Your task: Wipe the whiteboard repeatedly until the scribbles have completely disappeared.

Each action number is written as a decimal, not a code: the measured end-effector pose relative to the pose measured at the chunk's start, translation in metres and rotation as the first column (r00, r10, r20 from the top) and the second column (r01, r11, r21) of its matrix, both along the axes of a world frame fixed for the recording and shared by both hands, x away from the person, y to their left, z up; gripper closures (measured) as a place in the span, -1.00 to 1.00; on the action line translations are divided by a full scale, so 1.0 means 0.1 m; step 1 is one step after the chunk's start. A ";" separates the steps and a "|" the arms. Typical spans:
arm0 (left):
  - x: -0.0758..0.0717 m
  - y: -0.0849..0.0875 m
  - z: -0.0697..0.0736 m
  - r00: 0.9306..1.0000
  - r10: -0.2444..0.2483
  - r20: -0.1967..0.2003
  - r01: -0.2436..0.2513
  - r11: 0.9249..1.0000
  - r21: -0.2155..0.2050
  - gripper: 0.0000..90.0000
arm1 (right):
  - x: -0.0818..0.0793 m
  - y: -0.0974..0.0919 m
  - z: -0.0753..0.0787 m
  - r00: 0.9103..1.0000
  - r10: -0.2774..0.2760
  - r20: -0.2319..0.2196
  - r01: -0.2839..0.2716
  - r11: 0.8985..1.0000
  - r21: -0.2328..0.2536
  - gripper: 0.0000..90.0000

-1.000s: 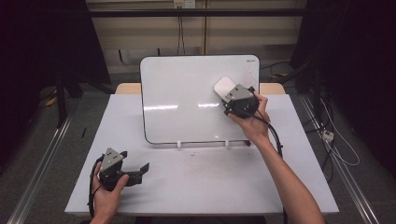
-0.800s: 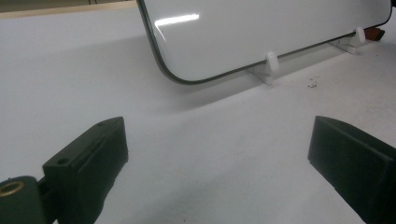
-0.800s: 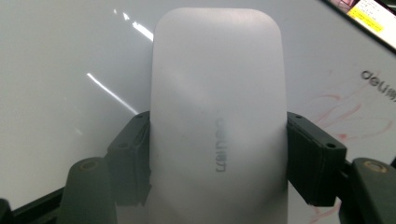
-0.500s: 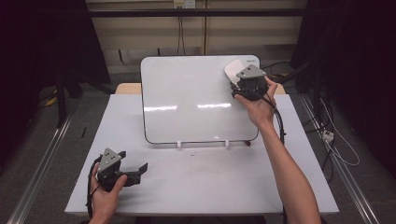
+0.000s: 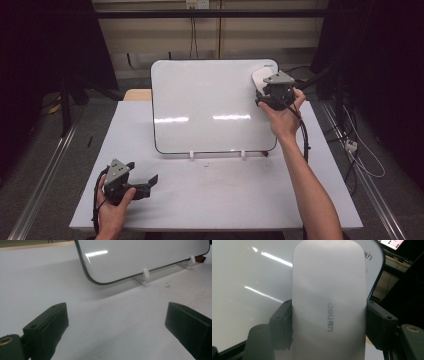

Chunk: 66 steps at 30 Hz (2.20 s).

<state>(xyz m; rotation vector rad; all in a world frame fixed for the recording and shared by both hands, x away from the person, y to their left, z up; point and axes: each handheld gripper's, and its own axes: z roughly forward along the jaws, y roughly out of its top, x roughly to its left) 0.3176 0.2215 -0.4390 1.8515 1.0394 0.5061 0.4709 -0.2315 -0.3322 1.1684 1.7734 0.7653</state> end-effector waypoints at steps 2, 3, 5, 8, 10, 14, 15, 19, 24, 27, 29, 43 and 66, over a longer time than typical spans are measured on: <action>0.00 -0.01 0.00 1.000 -0.003 0.001 0.002 1.000 0.002 -0.89 | -0.07 0.03 -0.06 1.000 0.015 -0.009 -0.015 1.000 -0.024 -0.30; 0.00 -0.01 0.00 1.000 -0.004 0.000 0.004 1.000 0.003 -0.89 | -0.10 0.04 -0.09 1.000 0.024 -0.020 -0.025 0.999 -0.042 -0.30; 0.00 -0.02 0.00 1.000 -0.004 -0.001 0.004 1.000 0.006 -0.89 | -0.17 0.08 -0.17 0.999 0.032 -0.031 -0.034 0.998 -0.058 -0.30; 0.01 -0.03 0.00 1.000 -0.007 -0.002 0.007 1.000 0.010 -0.89 | -0.26 0.12 -0.25 0.998 0.043 -0.035 -0.045 0.997 -0.058 -0.30; 0.01 -0.03 0.00 1.000 -0.008 -0.002 0.008 1.000 0.010 -0.89 | -0.31 0.17 -0.30 0.998 0.061 -0.032 -0.063 0.995 -0.074 -0.30; 0.02 -0.03 -0.01 1.000 -0.006 -0.003 0.006 1.000 0.008 -0.89 | -0.31 0.16 -0.31 0.997 0.074 -0.025 -0.075 0.996 -0.043 -0.30; 0.02 -0.03 -0.01 1.000 -0.004 -0.003 0.004 1.000 0.007 -0.89 | -0.30 0.16 -0.31 0.997 0.074 -0.026 -0.075 0.996 -0.040 -0.30; 0.02 -0.02 0.00 1.000 -0.004 -0.003 0.004 1.000 0.007 -0.89 | -0.24 0.17 -0.23 0.999 0.047 -0.021 -0.047 0.999 0.000 -0.30; 0.01 0.00 0.00 1.000 -0.003 0.000 0.003 1.000 0.002 -0.89 | -0.10 0.12 -0.09 1.000 -0.004 -0.012 0.005 0.998 0.064 -0.30; 0.01 0.01 0.00 1.000 -0.001 0.000 0.001 1.000 -0.002 -0.90 | -0.01 0.08 0.00 1.000 -0.027 -0.008 0.028 0.995 0.094 -0.30; 0.01 0.01 0.00 1.000 0.001 0.001 -0.001 1.000 -0.004 -0.89 | 0.06 0.04 0.07 0.999 -0.044 -0.007 0.044 0.992 0.114 -0.30; 0.01 0.01 0.00 1.000 -0.001 0.000 0.001 1.000 -0.003 -0.89 | 0.12 0.03 0.13 0.994 -0.105 0.021 0.100 0.982 0.163 -0.30; 0.02 -0.02 0.00 1.000 -0.007 0.001 0.007 1.000 0.008 -0.89 | -0.38 0.23 -0.44 1.000 0.015 0.007 -0.016 0.999 0.039 -0.30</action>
